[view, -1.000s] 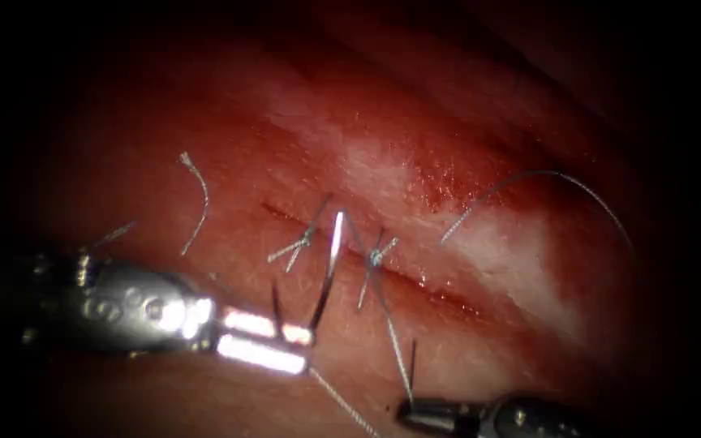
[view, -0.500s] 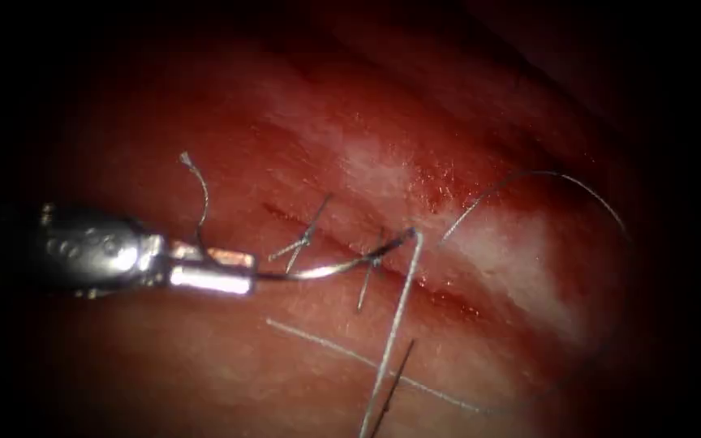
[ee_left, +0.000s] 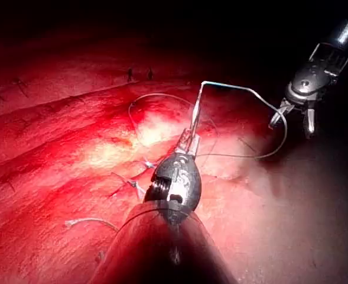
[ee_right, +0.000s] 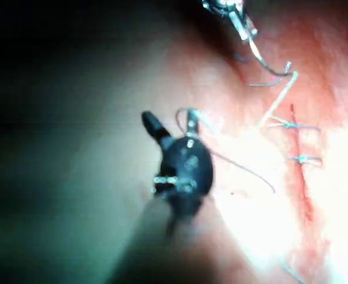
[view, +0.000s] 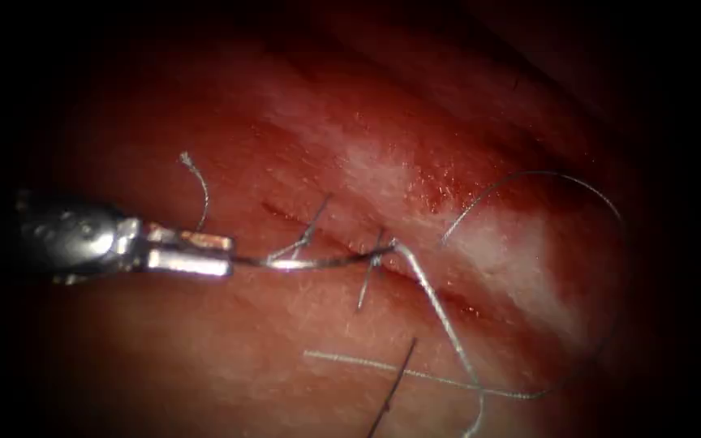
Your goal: Wound Closure
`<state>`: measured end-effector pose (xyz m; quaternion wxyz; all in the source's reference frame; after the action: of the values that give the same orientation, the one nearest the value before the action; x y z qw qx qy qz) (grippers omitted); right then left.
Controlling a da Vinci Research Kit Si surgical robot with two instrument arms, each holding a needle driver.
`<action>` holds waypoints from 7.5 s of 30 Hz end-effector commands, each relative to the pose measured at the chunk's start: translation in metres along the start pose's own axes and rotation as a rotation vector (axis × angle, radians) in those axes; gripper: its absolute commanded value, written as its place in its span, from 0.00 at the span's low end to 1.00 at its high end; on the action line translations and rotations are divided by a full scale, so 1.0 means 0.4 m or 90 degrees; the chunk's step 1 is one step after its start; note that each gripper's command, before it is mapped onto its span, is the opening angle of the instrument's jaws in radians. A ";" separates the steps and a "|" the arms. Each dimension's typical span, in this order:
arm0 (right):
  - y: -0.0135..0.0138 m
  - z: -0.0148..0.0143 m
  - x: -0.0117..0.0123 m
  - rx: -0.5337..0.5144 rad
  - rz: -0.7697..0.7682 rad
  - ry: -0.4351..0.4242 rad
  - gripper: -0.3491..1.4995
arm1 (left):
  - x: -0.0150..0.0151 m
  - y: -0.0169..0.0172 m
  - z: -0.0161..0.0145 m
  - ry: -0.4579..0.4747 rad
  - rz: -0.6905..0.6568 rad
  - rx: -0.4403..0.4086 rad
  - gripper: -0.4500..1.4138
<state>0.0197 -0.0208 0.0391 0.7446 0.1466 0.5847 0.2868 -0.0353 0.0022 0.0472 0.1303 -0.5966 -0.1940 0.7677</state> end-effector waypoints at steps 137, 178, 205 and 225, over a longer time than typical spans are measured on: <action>0.0171 -0.0028 -0.0154 -0.069 -0.113 -0.035 0.87 | -0.0012 -0.0197 -0.0303 0.094 0.013 0.247 0.00; 0.0181 0.0031 -0.0294 -0.053 -0.230 -0.073 0.00 | -0.0057 -0.0199 -0.0250 0.084 0.024 0.260 0.00; -0.0243 0.0071 -0.0065 0.016 -0.226 -0.051 0.30 | -0.0066 -0.0201 -0.0249 0.083 0.023 0.260 0.00; 0.0247 0.0017 -0.0284 -0.128 -0.242 -0.079 0.75 | -0.0069 -0.0197 -0.0244 0.083 0.024 0.257 0.00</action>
<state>0.0156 -0.0194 0.0529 0.8305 -0.0254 0.5236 0.1885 -0.0249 0.0099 0.0504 0.2457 -0.6103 -0.0149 0.7530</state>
